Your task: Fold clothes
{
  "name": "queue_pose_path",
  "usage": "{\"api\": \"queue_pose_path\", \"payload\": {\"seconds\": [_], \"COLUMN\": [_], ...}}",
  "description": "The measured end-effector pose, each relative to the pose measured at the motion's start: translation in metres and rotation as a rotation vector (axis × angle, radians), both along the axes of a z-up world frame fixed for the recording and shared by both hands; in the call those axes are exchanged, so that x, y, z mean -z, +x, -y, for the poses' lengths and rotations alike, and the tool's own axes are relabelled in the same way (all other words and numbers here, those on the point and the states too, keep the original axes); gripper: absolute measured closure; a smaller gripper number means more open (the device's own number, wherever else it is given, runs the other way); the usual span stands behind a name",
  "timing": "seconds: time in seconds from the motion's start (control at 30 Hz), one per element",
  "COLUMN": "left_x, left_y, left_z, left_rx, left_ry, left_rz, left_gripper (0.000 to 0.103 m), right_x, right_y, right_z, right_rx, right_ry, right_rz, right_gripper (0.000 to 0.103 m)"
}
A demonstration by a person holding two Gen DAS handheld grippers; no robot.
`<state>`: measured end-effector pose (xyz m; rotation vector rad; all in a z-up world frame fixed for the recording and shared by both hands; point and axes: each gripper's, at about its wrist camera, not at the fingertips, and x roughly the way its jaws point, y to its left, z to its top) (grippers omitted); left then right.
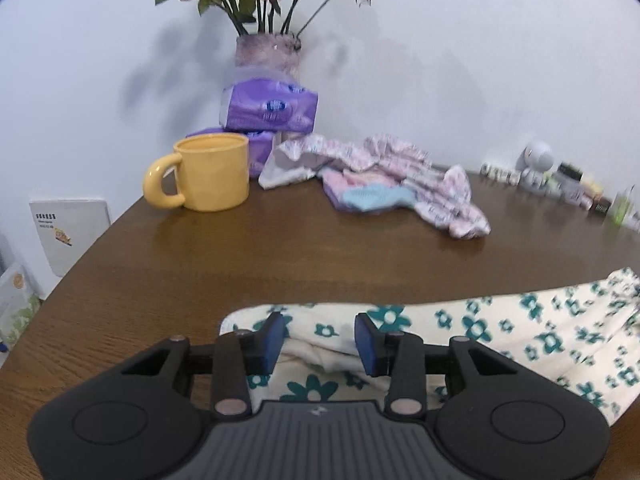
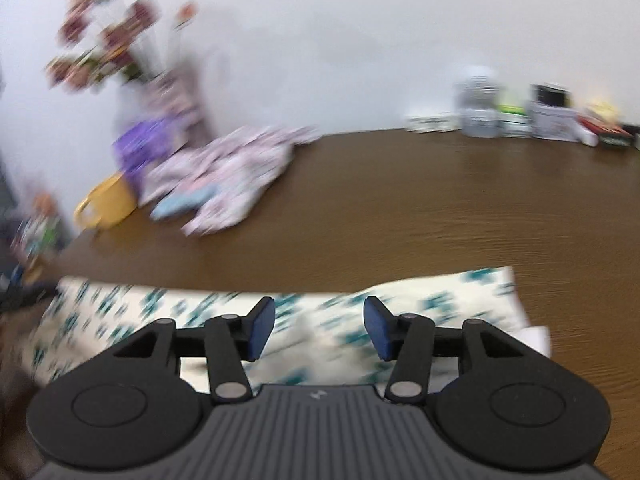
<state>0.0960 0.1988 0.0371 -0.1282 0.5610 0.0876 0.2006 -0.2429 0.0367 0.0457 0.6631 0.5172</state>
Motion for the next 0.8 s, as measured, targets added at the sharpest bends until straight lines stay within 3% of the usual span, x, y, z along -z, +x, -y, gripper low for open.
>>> {"api": "queue_pose_path", "payload": {"seconds": [0.13, 0.27, 0.33, 0.4, 0.5, 0.57, 0.63, 0.8], "left_x": [0.003, -0.012, -0.015, -0.016, -0.007, 0.001, 0.008, 0.016], "left_y": [0.001, -0.015, -0.02, -0.022, -0.016, -0.007, -0.002, 0.001], "left_z": [0.004, 0.023, 0.039, 0.057, 0.077, 0.082, 0.085, 0.085], "left_rx": [-0.006, 0.131, 0.21, 0.275, 0.328, 0.338, 0.34, 0.326], "left_ry": [0.018, 0.004, 0.023, 0.055, 0.096, 0.1, 0.112, 0.114], "left_rz": [-0.015, 0.023, 0.021, 0.012, -0.019, -0.062, -0.096, -0.121], "left_gripper": [0.066, 0.065, 0.065, 0.066, 0.067, 0.081, 0.088, 0.09], "right_x": [-0.004, 0.004, 0.008, 0.01, 0.012, 0.013, 0.015, 0.026], "right_y": [-0.033, -0.041, -0.039, -0.038, -0.041, -0.042, -0.043, -0.051], "right_z": [-0.027, -0.046, -0.05, -0.052, -0.058, -0.061, -0.063, -0.068], "right_rx": [-0.137, -0.168, -0.172, -0.176, -0.191, -0.21, -0.223, -0.265], "right_ry": [-0.119, -0.3, -0.317, -0.32, -0.347, -0.386, -0.438, -0.588], "right_rz": [0.089, 0.135, 0.128, 0.123, 0.138, 0.16, 0.186, 0.248], "right_gripper": [0.051, 0.052, 0.054, 0.07, 0.085, 0.088, 0.091, 0.097]}}
